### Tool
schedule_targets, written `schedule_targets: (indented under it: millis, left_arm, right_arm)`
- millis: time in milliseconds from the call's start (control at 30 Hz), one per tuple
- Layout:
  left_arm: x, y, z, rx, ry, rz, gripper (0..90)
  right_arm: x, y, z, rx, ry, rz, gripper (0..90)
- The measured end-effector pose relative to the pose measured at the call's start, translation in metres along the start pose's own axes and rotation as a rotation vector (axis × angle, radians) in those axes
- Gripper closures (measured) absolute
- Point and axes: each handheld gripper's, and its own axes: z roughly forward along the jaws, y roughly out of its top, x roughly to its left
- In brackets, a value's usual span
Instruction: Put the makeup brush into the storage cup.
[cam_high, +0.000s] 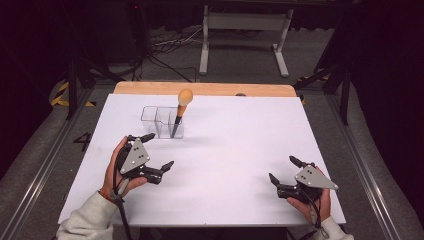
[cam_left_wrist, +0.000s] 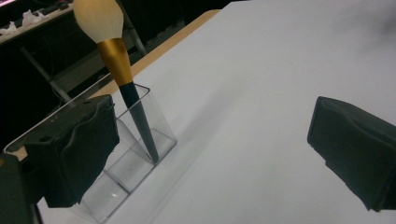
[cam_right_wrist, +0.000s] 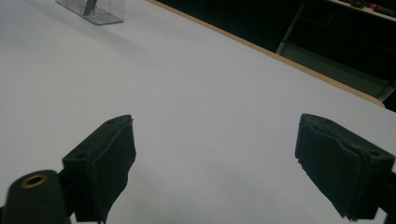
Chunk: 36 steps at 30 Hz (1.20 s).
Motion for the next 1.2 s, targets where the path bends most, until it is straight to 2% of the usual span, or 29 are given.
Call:
schedule_targets:
  millis: [233, 433, 933, 1200]
  left_arm:
    - [-0.001, -0.008, -0.011, 0.011, 0.009, 0.019, 2.4]
    - [-0.001, -0.016, -0.017, 0.033, 0.011, 0.018, 2.4]
    - [0.001, -0.042, -0.038, 0.09, 0.027, -0.015, 2.3]
    - [0.004, -0.054, -0.048, 0.091, 0.039, -0.053, 1.7]
  right_arm:
    - [0.002, 0.001, -0.001, -0.005, 0.003, -0.01, 12.9]
    - [0.003, 0.002, -0.001, -0.007, 0.002, -0.012, 12.7]
    - [0.005, 0.003, -0.002, -0.014, 0.006, -0.013, 12.4]
    - [0.006, 0.004, -0.001, -0.012, 0.012, -0.023, 12.0]
